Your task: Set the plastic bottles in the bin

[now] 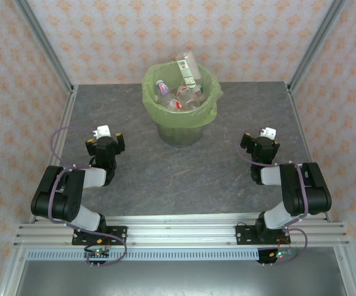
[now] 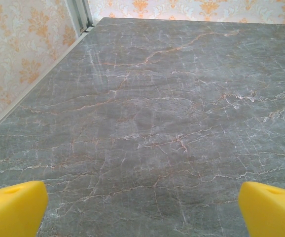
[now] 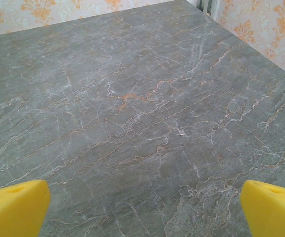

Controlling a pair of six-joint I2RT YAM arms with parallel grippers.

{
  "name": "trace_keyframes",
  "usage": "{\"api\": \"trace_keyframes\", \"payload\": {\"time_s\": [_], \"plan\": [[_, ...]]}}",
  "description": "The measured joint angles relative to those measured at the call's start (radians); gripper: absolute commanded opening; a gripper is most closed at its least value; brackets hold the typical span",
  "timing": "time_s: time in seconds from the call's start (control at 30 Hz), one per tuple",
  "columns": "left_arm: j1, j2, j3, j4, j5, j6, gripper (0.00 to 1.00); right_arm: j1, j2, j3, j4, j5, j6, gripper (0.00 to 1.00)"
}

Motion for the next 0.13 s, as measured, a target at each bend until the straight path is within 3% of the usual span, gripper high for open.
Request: {"api": "trace_keyframes", "payload": {"time_s": [0.13], "plan": [[0.000, 0.000, 0.000, 0.000, 0.000, 0.000, 1.00, 0.000, 0.000, 0.000, 0.000, 0.000, 0.000, 0.99]]}}
